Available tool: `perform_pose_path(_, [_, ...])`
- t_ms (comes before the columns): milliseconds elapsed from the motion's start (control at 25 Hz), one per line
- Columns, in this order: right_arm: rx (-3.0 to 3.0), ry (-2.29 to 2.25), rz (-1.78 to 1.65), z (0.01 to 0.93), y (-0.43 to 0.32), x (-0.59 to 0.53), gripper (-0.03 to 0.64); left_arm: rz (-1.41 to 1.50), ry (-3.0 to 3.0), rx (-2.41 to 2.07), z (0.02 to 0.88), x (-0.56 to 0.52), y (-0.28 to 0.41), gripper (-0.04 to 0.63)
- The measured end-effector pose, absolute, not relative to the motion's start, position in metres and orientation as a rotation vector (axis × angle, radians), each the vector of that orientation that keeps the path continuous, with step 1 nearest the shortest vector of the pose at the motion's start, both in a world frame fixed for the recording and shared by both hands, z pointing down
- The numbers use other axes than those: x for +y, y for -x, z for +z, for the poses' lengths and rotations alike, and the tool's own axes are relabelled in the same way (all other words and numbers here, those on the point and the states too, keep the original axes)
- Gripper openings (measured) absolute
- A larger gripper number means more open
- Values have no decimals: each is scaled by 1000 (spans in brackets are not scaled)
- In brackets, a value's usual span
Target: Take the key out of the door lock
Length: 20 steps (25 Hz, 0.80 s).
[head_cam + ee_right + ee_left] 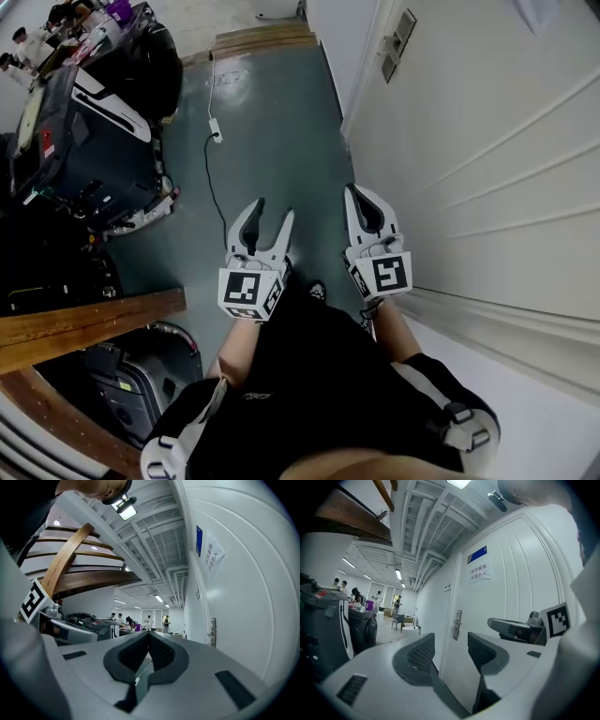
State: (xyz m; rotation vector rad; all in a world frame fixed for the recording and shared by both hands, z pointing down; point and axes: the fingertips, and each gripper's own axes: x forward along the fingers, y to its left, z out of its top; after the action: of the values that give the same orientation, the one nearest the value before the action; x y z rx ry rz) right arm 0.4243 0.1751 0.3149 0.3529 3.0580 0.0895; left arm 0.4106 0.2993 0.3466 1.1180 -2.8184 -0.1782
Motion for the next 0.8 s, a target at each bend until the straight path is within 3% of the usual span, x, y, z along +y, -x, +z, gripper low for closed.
perform_pose_path(280, [3100, -321, 109, 329, -372, 170, 8, -213, -1123, -2807, 356, 301, -349, 209])
perform_pose_path(800, [3155, -333, 179, 325, -200, 214, 8, -228, -1179, -2785, 347, 337, -177, 209])
